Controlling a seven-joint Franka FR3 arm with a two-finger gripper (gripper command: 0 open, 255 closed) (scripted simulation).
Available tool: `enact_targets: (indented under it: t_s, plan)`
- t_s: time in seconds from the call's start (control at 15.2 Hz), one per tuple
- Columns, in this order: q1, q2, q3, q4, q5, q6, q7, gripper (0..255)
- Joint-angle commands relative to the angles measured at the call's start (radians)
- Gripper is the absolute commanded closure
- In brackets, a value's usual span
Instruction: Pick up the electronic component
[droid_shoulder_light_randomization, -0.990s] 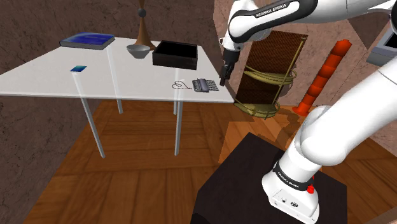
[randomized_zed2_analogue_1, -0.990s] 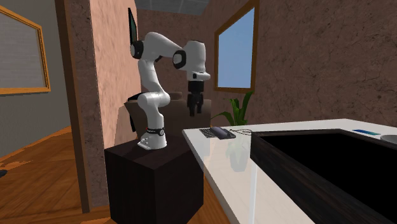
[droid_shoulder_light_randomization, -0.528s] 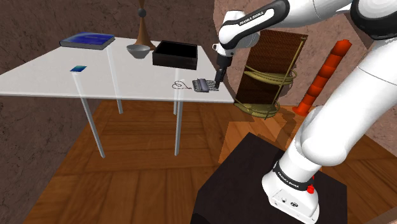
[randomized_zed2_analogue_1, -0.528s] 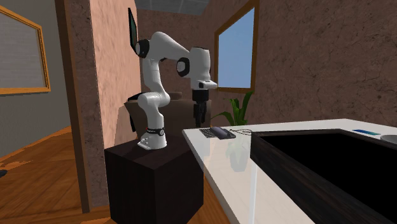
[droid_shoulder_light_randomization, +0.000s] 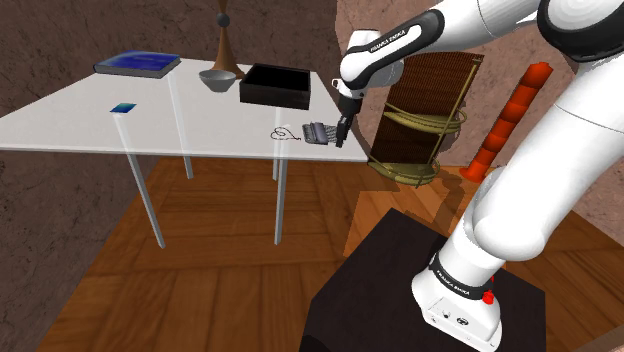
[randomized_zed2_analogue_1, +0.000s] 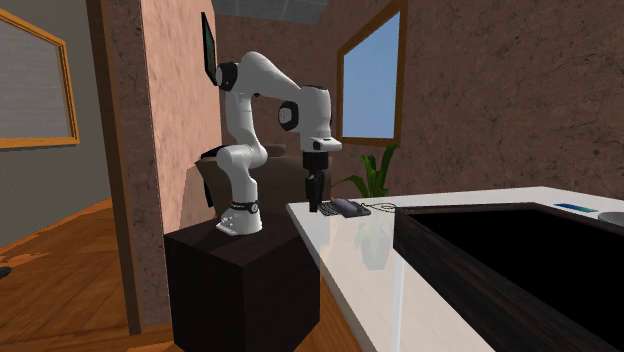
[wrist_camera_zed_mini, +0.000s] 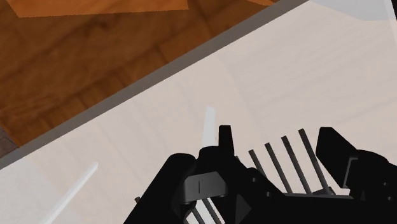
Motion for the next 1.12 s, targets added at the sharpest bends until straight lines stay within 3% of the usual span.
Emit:
enact_targets:
  t_s: [0.0,0.46,1.06]
  plan:
    - [0.0,0.001,0.0,-0.001,0.0,0.001,0.0,255]
    - [-0.001,0.001,-0.001,-0.001,0.0,0.002,-0.002,255]
    - [-0.001,-0.057,0.006,0.067,-0.02,-0.121,0.014,255]
